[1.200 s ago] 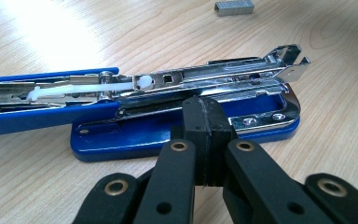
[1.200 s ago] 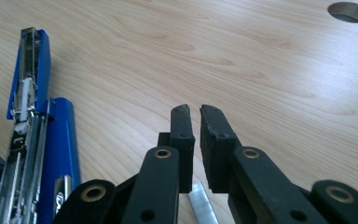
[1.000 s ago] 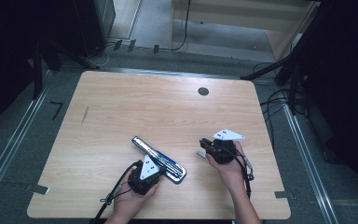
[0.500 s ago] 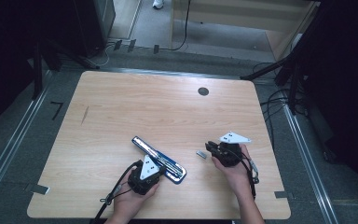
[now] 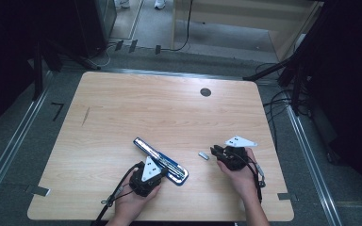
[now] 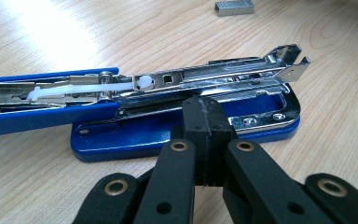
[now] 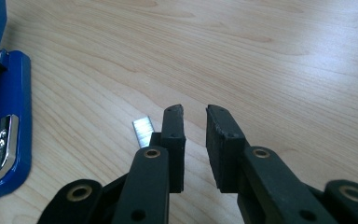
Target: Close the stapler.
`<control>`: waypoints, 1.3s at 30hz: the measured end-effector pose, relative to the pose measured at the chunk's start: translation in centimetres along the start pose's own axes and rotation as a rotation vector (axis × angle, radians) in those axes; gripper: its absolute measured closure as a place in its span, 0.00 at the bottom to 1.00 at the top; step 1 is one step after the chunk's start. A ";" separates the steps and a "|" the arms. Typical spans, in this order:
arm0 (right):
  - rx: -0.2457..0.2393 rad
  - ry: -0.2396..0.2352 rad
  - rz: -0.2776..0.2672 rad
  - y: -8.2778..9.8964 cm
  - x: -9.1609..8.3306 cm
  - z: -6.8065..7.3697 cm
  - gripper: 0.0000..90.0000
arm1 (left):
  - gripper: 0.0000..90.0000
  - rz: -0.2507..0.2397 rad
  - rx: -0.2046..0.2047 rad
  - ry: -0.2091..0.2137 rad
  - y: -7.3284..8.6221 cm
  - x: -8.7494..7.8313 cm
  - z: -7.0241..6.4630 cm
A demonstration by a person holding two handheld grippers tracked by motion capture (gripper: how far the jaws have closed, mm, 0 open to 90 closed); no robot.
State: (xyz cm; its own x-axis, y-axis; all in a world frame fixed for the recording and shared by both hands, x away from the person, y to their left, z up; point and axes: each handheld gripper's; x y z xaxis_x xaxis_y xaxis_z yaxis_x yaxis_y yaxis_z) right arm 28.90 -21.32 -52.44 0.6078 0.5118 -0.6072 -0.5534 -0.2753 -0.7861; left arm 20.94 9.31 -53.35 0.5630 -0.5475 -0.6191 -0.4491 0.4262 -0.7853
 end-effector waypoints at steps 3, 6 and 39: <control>0.006 0.003 0.002 0.2 -0.1 -0.2 0.88 | 1.00 0.000 0.001 0.000 0.0 0.0 0.0; 0.008 0.005 0.001 0.5 -0.1 -0.4 0.88 | 1.00 0.000 0.000 0.000 0.0 0.0 0.0; -0.058 -0.117 0.044 1.1 1.7 1.2 0.79 | 1.00 0.000 0.000 0.000 0.0 0.0 0.0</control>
State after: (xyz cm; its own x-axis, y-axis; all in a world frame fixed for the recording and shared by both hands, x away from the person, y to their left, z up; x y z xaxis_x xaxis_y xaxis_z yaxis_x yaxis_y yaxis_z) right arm 28.64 -19.81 -54.24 0.5116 0.5884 -0.6261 -0.5422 -0.3441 -0.7665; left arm 20.95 9.32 -53.34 0.5633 -0.5471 -0.6192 -0.4491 0.4263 -0.7852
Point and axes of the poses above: each handheld gripper's, and its own axes: x roughly forward along the jaws, y roughly out of its underside, z roughly to its left
